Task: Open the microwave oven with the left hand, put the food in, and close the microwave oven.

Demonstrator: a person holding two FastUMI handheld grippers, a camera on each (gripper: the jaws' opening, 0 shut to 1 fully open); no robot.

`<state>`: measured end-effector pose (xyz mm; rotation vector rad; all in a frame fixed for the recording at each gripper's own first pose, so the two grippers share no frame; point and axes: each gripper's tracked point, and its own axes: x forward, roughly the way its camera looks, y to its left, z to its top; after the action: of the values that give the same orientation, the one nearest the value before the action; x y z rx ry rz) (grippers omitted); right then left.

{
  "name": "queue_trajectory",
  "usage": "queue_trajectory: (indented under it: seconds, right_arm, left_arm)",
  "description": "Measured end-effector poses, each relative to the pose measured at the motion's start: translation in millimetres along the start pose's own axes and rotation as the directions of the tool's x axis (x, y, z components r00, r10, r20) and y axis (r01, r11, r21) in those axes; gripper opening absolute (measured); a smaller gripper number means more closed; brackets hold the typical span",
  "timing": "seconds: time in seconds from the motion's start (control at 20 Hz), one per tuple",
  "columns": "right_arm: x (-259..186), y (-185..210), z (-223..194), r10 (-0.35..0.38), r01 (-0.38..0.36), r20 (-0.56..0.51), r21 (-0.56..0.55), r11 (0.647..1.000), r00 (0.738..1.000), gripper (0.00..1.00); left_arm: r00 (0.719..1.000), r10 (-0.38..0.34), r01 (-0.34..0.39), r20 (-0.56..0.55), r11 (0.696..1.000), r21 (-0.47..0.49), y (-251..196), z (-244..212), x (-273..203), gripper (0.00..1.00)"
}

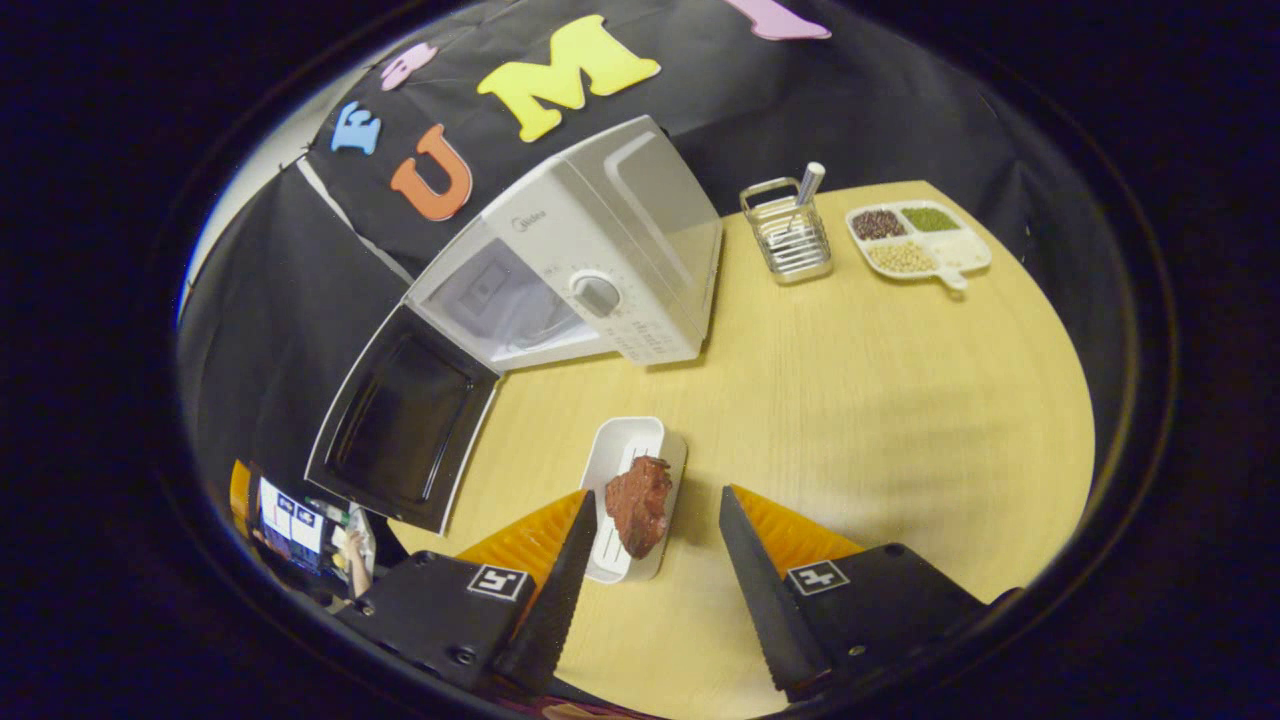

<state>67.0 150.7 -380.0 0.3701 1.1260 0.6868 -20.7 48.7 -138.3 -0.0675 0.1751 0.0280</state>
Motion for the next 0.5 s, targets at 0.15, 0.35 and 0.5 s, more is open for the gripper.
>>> queue_trajectory:
  seconds: [0.15,0.35,0.5]
  right_arm:
    - [15,1,-6,0.064,-0.059,-0.055,0.083,0.995,0.996,0.75]
    - [23,18,-20,0.167,-0.135,-0.109,0.252,0.958,0.980,0.27]
    - [5,21,-11,0.121,-0.113,-0.053,0.136,0.984,0.991,0.11]
  left_arm:
    - [1.000,-0.005,0.005,0.005,1.000,0.014,-9,2,0,0.94]
    - [1.000,-0.018,0.018,-0.012,1.000,0.004,-16,-3,-2,0.94]
    - [0.999,-0.033,0.033,-0.017,0.999,0.014,-22,-3,-6,0.94]
